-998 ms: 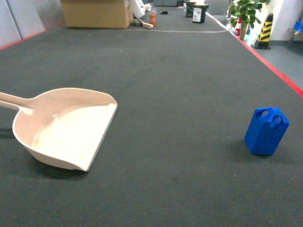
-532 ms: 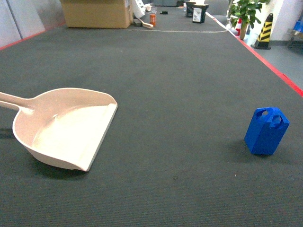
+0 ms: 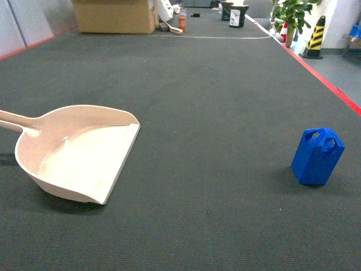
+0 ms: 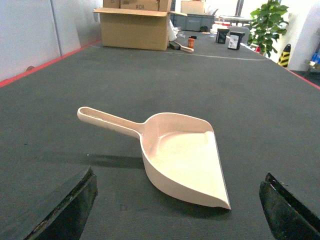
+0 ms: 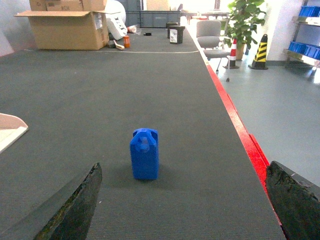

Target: Place part in tray to right shelf

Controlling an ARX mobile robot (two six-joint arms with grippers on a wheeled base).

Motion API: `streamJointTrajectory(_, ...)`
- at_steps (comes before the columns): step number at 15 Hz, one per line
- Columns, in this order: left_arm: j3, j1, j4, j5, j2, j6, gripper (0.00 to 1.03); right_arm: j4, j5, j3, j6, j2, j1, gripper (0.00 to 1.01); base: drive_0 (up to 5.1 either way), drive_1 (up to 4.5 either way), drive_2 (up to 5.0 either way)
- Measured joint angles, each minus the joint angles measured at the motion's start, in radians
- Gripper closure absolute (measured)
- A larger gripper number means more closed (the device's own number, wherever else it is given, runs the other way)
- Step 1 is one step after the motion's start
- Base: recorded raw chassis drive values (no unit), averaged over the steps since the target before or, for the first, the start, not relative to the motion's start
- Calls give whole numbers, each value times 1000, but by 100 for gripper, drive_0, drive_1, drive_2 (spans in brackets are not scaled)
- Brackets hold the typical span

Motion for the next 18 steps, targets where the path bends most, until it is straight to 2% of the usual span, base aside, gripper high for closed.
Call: streamJointTrajectory(18, 0, 0, 0, 0, 0, 0, 5, 0, 0, 0, 0, 0, 0, 3, 0, 0, 0)
